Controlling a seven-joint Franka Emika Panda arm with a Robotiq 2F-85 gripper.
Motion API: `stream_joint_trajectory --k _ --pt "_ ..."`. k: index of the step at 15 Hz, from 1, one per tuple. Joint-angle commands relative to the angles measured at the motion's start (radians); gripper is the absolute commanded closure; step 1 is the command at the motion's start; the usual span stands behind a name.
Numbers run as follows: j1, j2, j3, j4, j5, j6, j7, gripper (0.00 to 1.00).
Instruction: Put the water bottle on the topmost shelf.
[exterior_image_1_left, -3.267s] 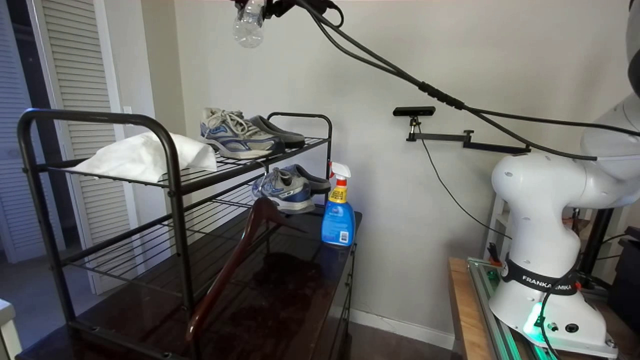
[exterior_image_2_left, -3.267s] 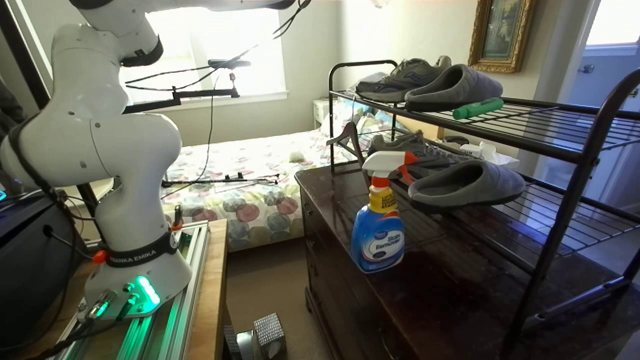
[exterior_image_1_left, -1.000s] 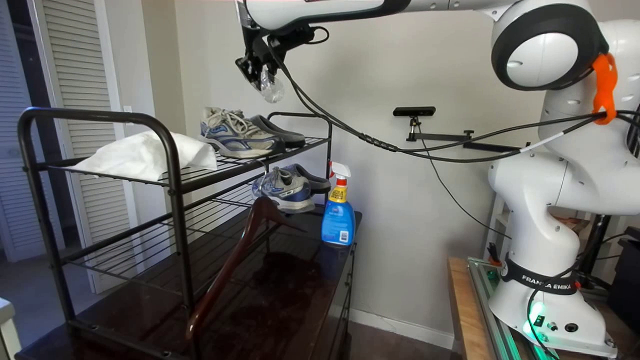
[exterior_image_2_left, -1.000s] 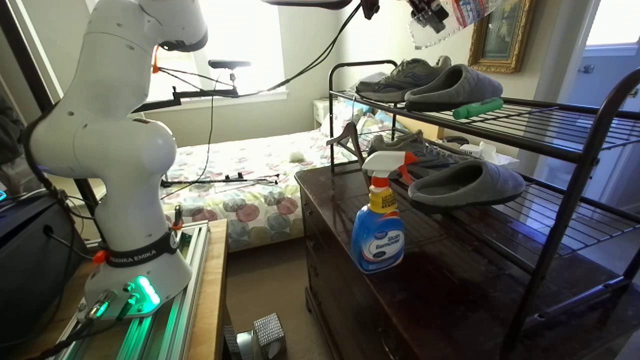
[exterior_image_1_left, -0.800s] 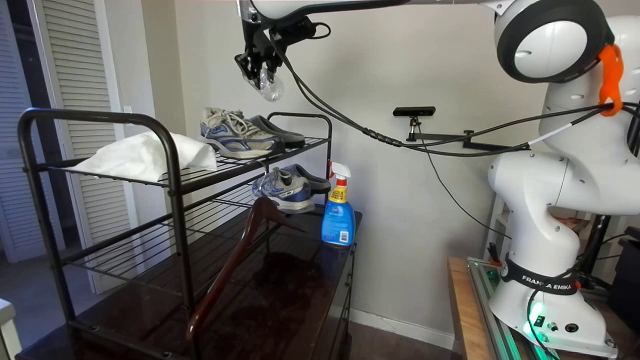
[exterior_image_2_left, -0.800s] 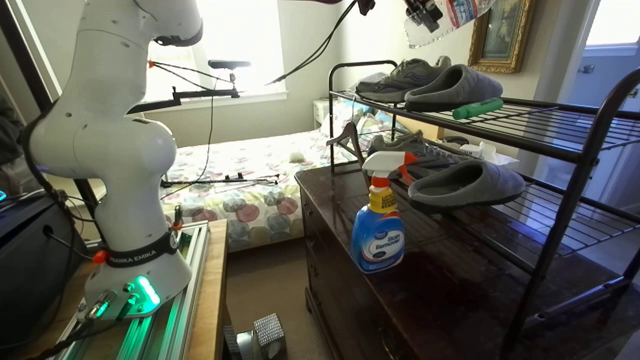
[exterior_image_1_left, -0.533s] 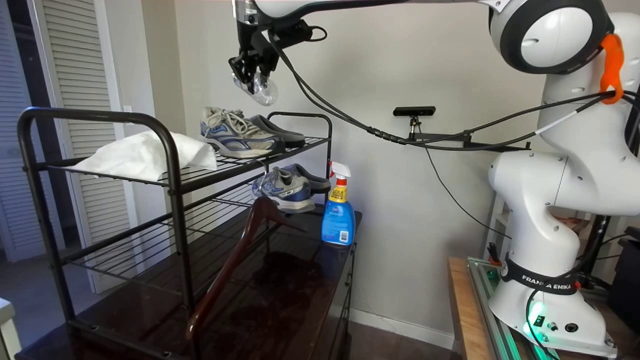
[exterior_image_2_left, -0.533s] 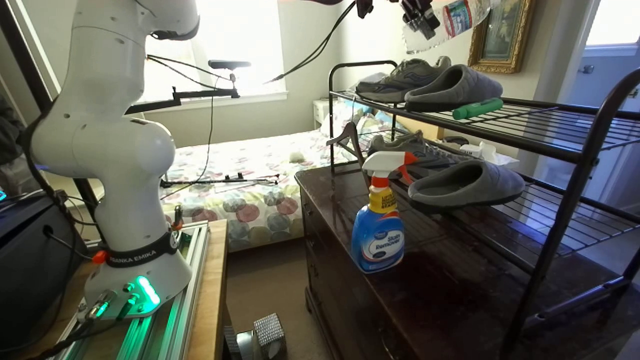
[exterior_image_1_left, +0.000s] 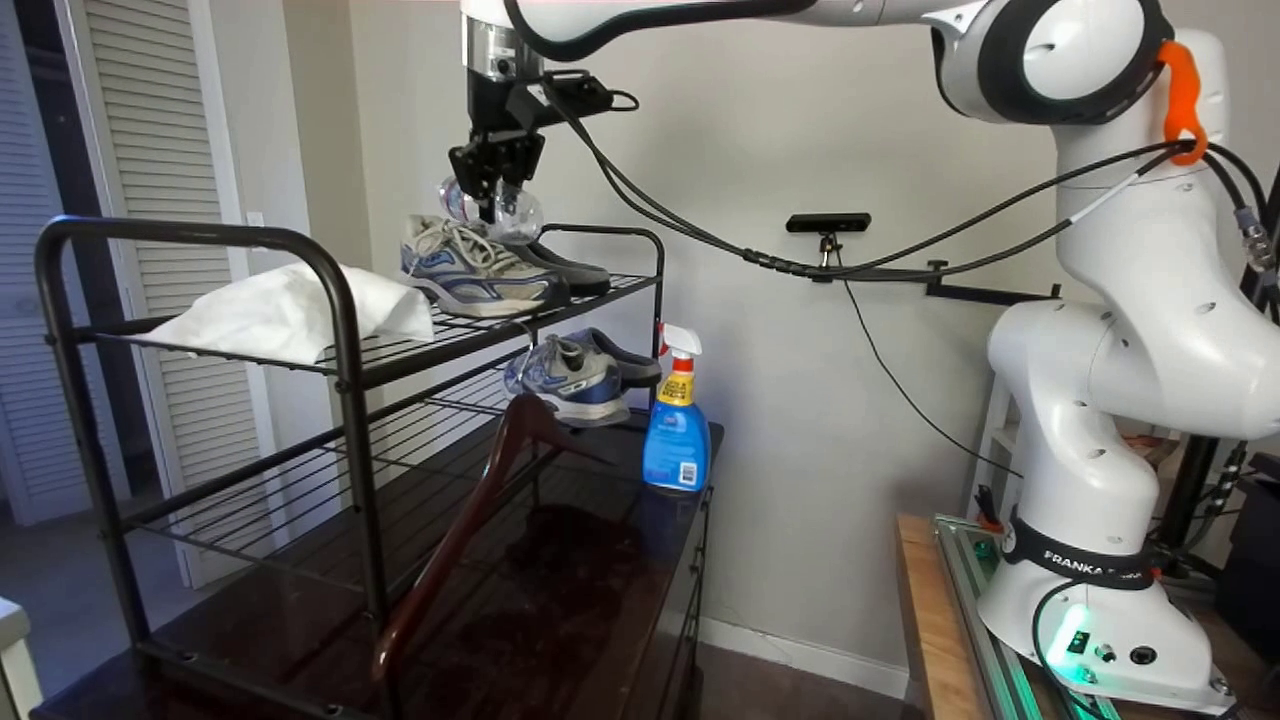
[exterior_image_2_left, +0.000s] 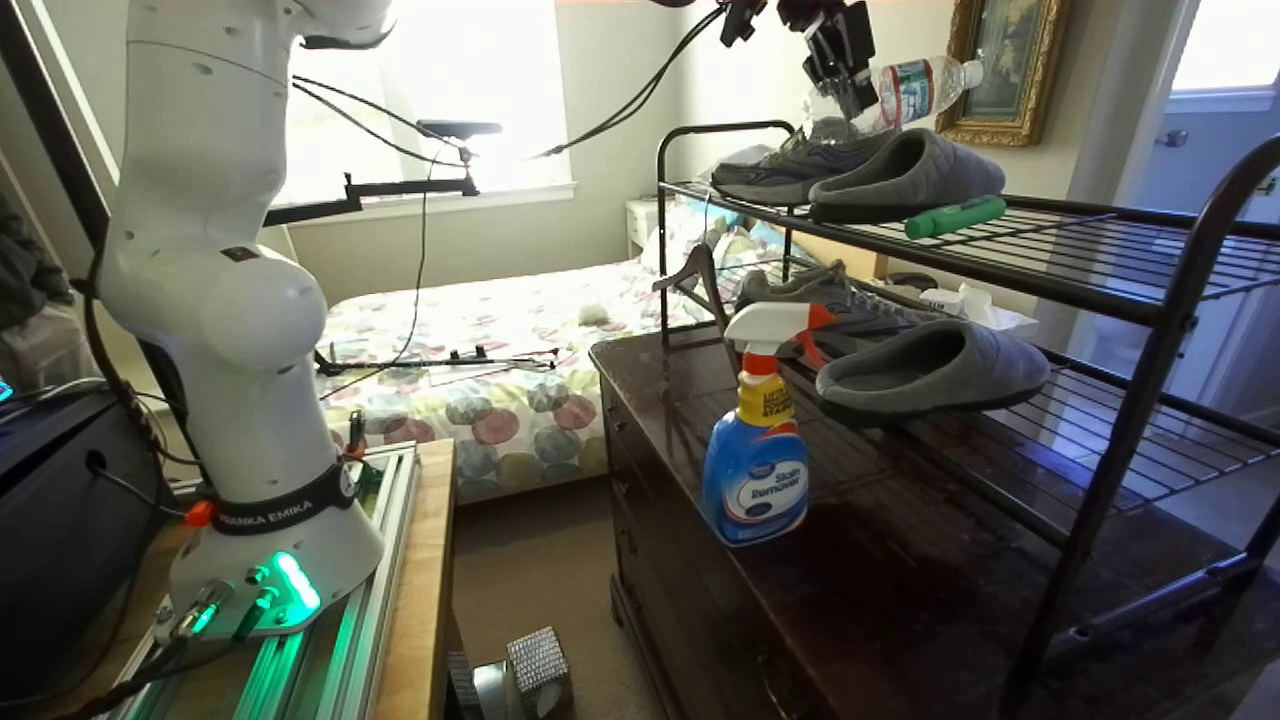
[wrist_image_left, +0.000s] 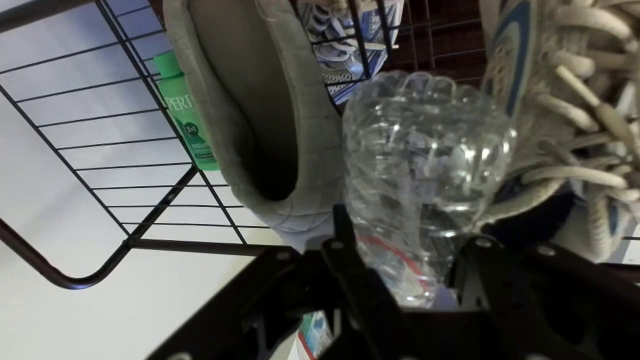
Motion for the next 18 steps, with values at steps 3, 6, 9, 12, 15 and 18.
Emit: stream_joint_trajectory --k 3,6,9,12,15,18 --pt "-0.176 -0.011 0.165 -0.010 0.006 -0.006 -0.115 0.86" --pt "-0.330 -0.018 0.373 -0.001 -0.059 -0.039 -0.114 0.86" --pt "-0.338 -0.006 0.390 0.003 -0.019 -0.056 -0.121 0.29" --pt "-0.339 -0.019 0.393 0.012 -0.055 -0.046 -0.090 0.06" --pt "-0.331 -0.038 0.392 0.021 -0.058 -0.024 -0.065 0.00" --pt "-0.315 -0.060 0.385 0.030 -0.078 0.018 0.019 0.00"
